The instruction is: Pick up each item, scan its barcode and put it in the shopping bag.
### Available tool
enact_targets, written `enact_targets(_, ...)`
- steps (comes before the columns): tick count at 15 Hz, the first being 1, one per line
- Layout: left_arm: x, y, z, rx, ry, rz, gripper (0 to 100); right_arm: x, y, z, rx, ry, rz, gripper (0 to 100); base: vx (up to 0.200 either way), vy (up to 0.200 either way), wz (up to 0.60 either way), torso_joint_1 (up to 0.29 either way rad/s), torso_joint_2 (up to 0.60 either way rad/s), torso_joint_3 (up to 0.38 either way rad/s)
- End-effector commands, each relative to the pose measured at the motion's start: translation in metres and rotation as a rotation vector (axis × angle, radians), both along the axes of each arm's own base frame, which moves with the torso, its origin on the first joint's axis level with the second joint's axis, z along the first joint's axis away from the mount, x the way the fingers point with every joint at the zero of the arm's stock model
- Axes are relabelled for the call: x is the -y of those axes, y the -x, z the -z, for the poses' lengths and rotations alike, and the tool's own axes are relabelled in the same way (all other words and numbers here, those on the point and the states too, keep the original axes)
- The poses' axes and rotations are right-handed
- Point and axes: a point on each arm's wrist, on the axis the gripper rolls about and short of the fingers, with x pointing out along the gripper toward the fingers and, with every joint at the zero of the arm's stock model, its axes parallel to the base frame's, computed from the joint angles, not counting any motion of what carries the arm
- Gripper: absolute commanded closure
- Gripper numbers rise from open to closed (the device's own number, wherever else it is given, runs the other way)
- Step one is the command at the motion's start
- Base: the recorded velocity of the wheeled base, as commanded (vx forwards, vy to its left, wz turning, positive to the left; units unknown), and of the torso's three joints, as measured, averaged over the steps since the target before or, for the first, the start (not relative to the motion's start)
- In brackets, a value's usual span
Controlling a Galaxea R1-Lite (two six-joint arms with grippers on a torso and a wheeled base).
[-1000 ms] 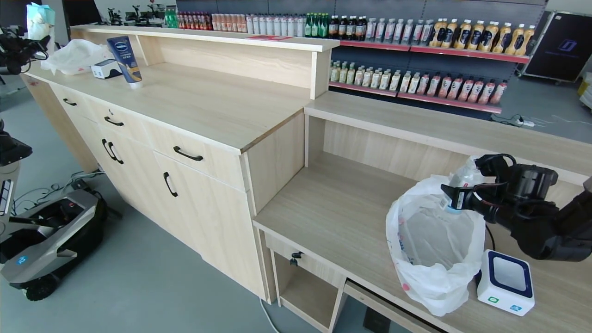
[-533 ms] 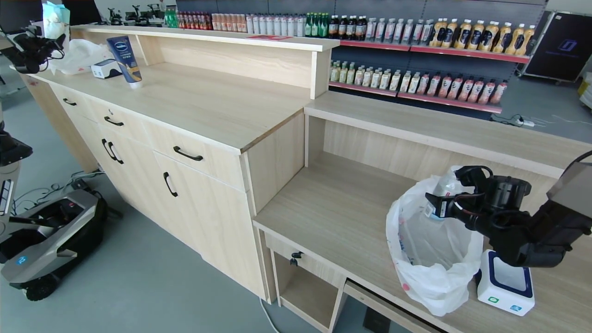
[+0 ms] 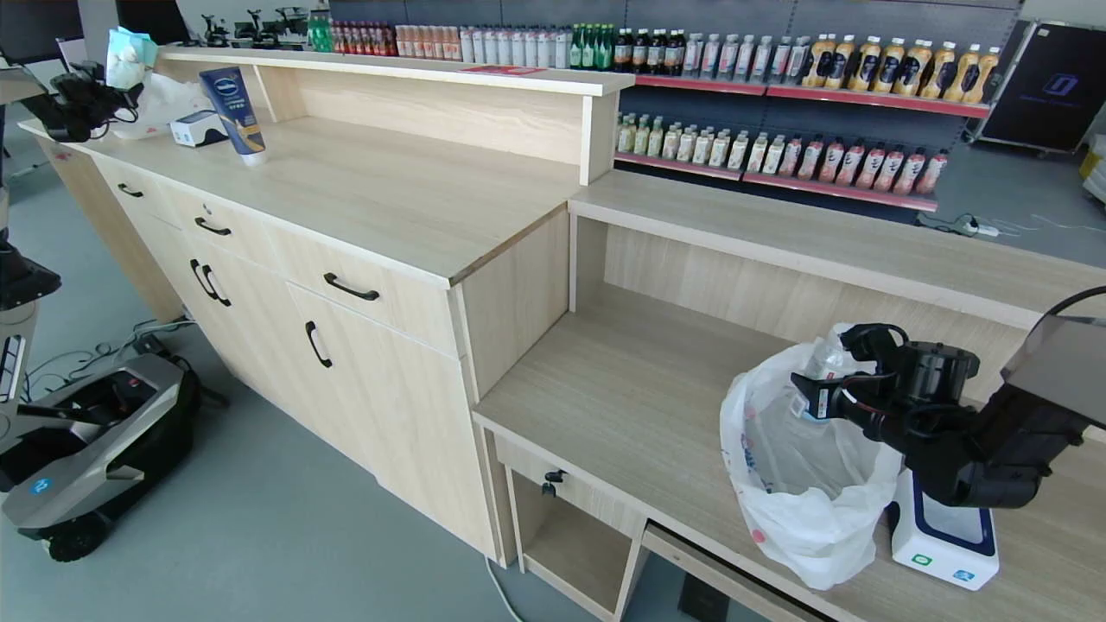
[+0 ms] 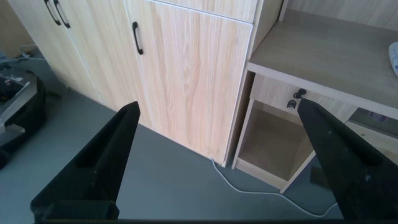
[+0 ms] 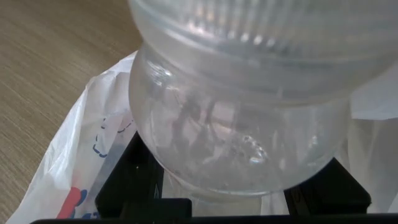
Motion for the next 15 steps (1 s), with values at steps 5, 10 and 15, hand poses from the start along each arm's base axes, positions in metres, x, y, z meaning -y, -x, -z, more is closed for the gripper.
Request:
enact_targets(5, 0.000, 0.000, 0.000, -0.001, 0.000, 0.000, 0, 0.000, 0.000, 0.004, -0.021, 0.016, -0.004, 100, 0.000, 0.000, 0.00, 0.000, 0.00, 0.000)
enact_targets(10, 0.000, 0.000, 0.000, -0.001, 0.000, 0.000, 0, -0.001, 0.002, 0.007, -0.039, 0.019, -0.007, 0, 0.000, 0.000, 0.00, 0.000, 0.00, 0.000)
enact_targets(15, 0.000, 0.000, 0.000, -0.001, 0.000, 0.000, 0, -0.005, 0.021, -0.059, -0.025, 0.020, -0.016, 0, 0.000, 0.000, 0.00, 0.000, 0.00, 0.000)
